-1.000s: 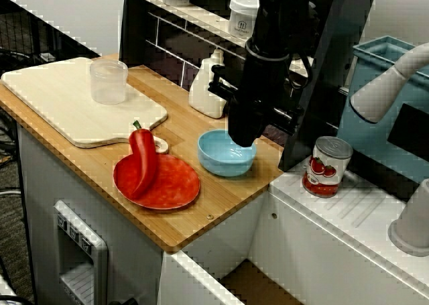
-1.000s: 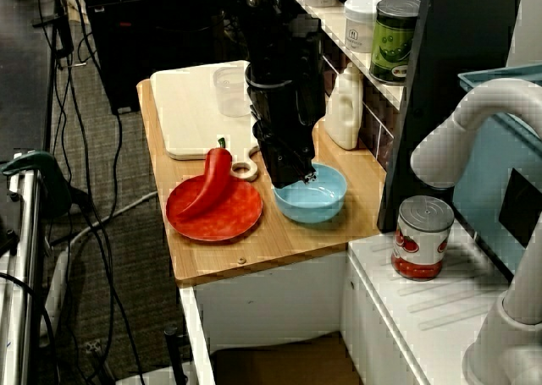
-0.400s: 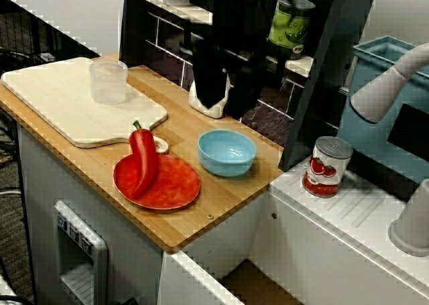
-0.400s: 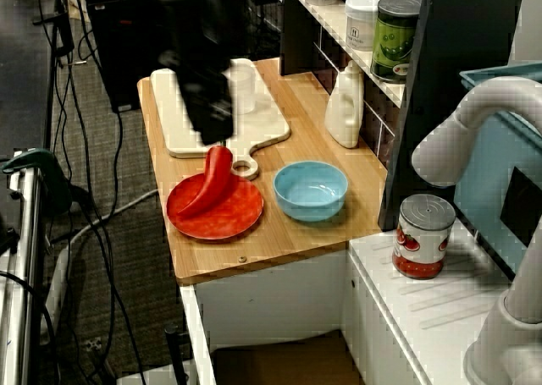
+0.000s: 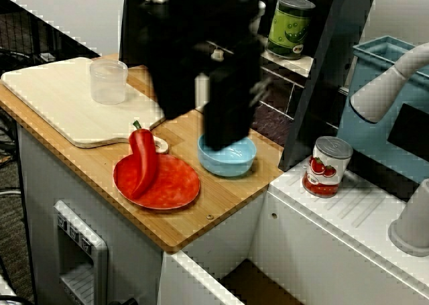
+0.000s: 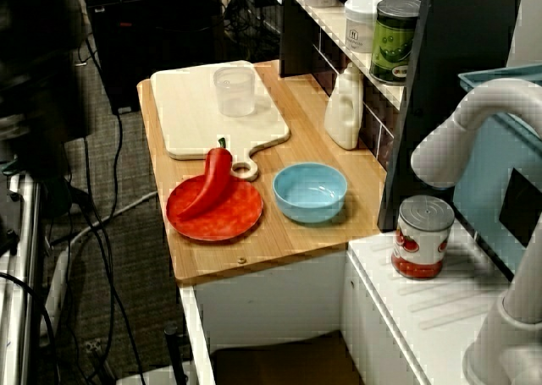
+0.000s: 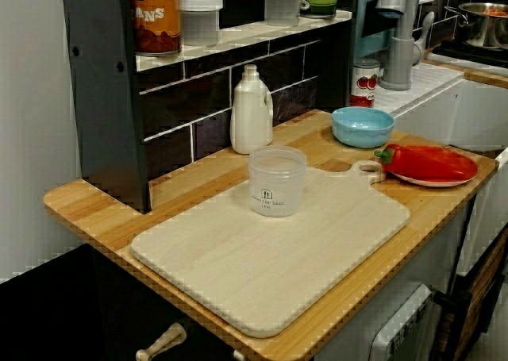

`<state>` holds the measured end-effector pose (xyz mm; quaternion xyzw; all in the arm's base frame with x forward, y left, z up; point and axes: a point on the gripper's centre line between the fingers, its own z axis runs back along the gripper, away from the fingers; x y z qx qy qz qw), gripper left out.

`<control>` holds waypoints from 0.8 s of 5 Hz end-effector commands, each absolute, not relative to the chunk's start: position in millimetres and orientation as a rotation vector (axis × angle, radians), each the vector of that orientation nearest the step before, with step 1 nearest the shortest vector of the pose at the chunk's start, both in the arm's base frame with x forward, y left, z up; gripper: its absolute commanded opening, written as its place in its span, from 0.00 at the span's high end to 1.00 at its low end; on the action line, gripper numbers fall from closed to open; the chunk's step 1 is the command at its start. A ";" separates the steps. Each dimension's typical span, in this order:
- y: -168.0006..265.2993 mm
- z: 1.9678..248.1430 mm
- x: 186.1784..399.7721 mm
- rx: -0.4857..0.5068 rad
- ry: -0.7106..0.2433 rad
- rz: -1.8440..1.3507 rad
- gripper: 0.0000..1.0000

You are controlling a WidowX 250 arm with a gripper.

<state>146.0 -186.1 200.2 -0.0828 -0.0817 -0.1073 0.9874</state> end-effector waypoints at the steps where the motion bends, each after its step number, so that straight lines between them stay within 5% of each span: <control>1: -168.0 181.5 59.9 -0.138 -0.209 -0.190 0.00; 4: -169.1 183.0 109.9 -0.123 -0.214 -0.108 0.00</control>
